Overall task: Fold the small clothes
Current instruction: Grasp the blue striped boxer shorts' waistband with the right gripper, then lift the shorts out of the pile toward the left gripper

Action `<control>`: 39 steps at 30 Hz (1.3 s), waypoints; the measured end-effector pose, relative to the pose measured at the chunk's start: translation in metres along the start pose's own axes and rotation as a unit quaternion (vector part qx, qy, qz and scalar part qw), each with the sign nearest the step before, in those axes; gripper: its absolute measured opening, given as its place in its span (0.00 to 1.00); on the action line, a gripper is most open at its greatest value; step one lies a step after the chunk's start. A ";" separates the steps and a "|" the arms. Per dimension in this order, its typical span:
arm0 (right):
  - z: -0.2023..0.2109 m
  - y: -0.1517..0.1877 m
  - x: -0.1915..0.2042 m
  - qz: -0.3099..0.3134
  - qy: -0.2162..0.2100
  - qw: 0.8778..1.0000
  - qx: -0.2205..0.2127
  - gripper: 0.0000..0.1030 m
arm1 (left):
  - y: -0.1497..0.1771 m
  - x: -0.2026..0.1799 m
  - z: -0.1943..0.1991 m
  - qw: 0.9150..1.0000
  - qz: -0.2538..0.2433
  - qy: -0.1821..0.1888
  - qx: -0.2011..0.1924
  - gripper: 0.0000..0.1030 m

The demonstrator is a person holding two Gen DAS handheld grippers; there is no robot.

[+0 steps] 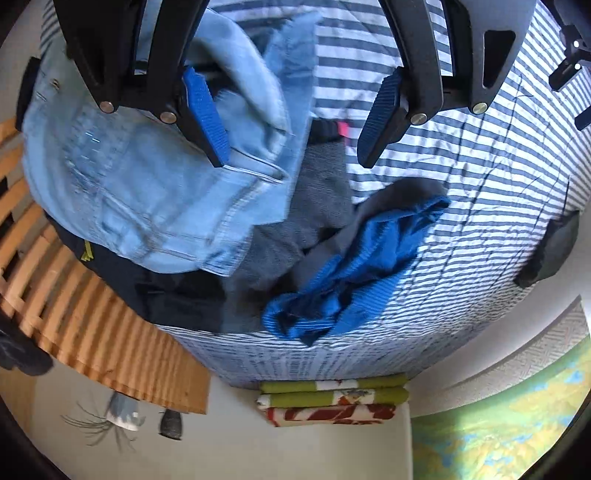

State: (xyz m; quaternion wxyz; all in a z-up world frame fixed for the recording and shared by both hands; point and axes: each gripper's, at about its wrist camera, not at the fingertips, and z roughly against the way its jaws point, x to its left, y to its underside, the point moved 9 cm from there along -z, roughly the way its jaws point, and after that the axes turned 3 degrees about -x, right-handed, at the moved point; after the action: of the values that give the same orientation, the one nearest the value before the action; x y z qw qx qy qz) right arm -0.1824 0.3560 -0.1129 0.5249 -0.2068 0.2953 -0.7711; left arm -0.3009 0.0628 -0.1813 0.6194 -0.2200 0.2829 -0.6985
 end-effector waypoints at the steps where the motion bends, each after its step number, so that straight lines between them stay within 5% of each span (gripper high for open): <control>1: -0.012 -0.003 0.017 0.005 -0.015 1.000 0.007 0.67 | 0.000 0.005 0.000 1.000 0.002 -0.004 -0.001 0.95; 5: -0.055 -0.009 0.083 0.024 -0.055 0.998 0.032 0.67 | 0.003 0.031 0.005 1.000 0.010 -0.022 -0.003 0.95; 13: -0.129 -0.001 0.132 0.047 -0.014 0.994 0.098 0.69 | 0.019 0.088 0.020 0.998 0.037 -0.047 -0.001 0.95; 16: -0.125 0.002 0.127 0.020 -0.040 0.992 0.122 0.16 | 0.020 0.104 0.035 0.997 0.049 -0.054 -0.010 0.95; 17: -0.118 0.001 0.122 0.008 -0.041 0.992 0.122 0.07 | 0.020 0.108 0.040 0.997 0.053 -0.055 -0.015 0.95; 23: -0.042 -0.017 0.093 -0.021 -0.048 0.996 0.068 0.05 | 0.021 0.118 0.075 0.995 0.067 -0.054 -0.041 0.95; 29: 0.078 -0.046 0.086 0.003 -0.066 0.998 -0.017 0.05 | 0.024 0.117 0.117 0.994 0.061 -0.048 -0.073 0.95; 39: 0.231 -0.101 0.151 0.024 -0.168 0.976 -0.137 0.05 | 0.020 0.133 0.181 0.989 0.067 -0.051 -0.119 0.95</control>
State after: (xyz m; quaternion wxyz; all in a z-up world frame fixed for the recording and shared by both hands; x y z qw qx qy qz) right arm -0.1621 0.1878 0.1273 0.5520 -0.3962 0.3108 -0.6646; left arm -0.1855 -0.0926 -0.0663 0.6479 -0.3085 0.3461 -0.6044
